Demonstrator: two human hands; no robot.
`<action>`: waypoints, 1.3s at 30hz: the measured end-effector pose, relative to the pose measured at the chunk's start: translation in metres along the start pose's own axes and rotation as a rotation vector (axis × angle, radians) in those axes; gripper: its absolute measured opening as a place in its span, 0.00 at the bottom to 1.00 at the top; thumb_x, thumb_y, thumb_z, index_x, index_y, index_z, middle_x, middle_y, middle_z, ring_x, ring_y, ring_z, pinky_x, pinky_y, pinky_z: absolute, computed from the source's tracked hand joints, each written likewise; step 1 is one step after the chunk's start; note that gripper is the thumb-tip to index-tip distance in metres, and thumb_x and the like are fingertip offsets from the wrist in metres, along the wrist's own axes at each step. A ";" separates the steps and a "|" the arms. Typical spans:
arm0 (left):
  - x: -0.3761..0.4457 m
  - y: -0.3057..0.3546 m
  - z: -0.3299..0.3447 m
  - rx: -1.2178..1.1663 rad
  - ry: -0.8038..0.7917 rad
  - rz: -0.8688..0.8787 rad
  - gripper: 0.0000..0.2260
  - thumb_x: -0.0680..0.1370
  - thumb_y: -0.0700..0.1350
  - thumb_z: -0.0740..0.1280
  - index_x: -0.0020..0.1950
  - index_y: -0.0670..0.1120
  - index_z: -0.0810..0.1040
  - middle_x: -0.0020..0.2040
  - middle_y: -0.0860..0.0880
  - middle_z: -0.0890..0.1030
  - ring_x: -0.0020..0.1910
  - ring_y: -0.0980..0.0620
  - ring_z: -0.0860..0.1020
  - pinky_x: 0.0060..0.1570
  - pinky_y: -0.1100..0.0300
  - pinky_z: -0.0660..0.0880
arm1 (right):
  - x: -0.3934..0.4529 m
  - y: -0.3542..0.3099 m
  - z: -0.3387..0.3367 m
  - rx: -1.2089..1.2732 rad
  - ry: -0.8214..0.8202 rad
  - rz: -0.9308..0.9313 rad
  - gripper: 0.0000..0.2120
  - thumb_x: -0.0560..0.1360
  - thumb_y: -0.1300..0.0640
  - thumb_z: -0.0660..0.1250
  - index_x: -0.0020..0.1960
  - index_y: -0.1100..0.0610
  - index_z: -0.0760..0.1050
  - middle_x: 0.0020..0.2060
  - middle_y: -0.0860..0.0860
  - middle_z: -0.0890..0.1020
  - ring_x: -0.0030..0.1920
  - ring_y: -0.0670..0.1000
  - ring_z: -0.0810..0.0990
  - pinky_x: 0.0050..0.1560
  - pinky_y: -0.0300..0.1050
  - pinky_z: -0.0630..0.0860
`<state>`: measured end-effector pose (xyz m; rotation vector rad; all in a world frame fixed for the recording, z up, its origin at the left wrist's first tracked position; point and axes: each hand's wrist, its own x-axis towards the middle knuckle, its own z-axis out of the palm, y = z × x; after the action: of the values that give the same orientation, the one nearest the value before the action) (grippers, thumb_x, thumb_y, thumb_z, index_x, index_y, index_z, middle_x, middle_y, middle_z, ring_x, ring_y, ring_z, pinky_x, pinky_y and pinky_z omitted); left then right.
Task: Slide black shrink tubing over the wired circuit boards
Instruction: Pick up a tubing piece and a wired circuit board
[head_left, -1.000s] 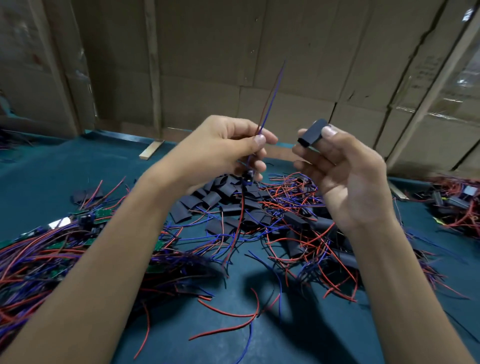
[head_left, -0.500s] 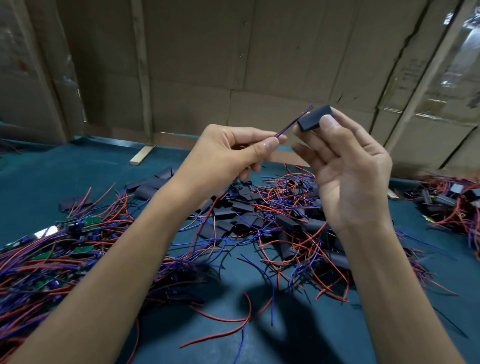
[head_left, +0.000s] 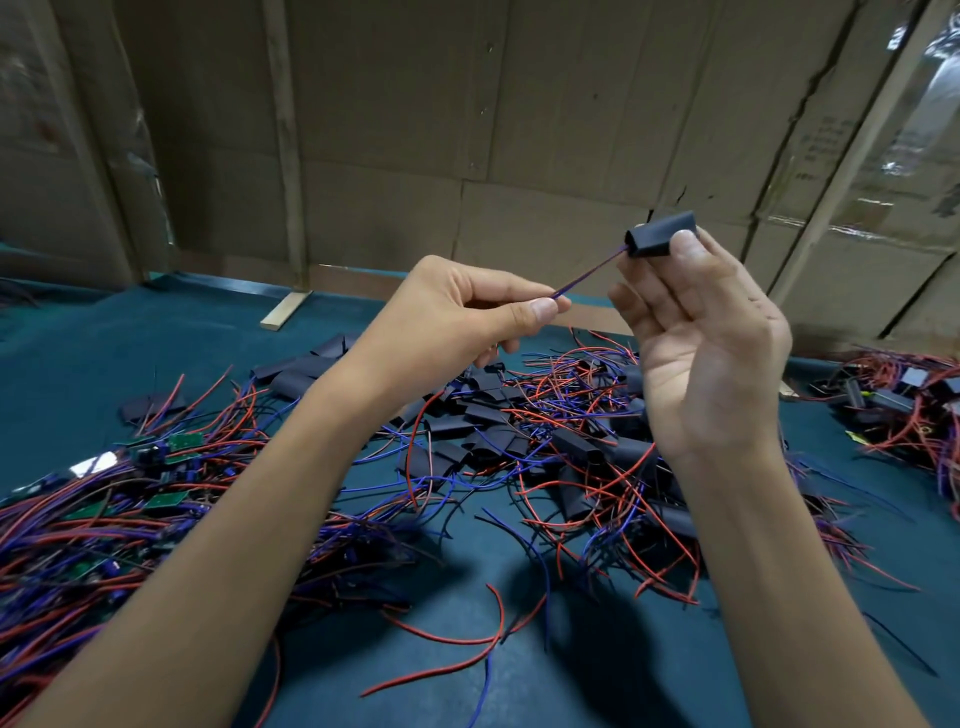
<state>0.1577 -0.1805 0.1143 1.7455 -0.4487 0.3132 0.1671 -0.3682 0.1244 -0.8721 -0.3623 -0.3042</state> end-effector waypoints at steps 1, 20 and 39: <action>0.000 0.001 -0.001 0.010 -0.008 -0.004 0.05 0.78 0.46 0.73 0.52 0.51 0.88 0.46 0.33 0.82 0.37 0.47 0.73 0.35 0.59 0.71 | 0.001 0.000 -0.001 0.003 0.003 0.001 0.17 0.80 0.64 0.66 0.66 0.70 0.74 0.50 0.61 0.83 0.49 0.57 0.83 0.50 0.48 0.80; -0.005 -0.017 -0.016 0.362 -0.348 -0.219 0.10 0.73 0.44 0.78 0.53 0.47 0.85 0.46 0.49 0.87 0.47 0.55 0.85 0.52 0.65 0.79 | 0.006 0.004 -0.009 -0.199 0.071 -0.094 0.05 0.74 0.69 0.73 0.43 0.60 0.82 0.35 0.55 0.85 0.35 0.52 0.82 0.37 0.44 0.77; -0.001 -0.017 0.002 -0.243 -0.105 -0.197 0.03 0.80 0.36 0.67 0.49 0.40 0.80 0.42 0.44 0.83 0.36 0.53 0.77 0.32 0.63 0.71 | 0.003 0.012 -0.009 -0.305 -0.058 0.187 0.02 0.76 0.63 0.71 0.48 0.61 0.80 0.39 0.56 0.85 0.39 0.53 0.83 0.39 0.43 0.80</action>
<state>0.1648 -0.1795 0.0987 1.5576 -0.3697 0.0246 0.1763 -0.3681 0.1121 -1.2082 -0.2889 -0.1623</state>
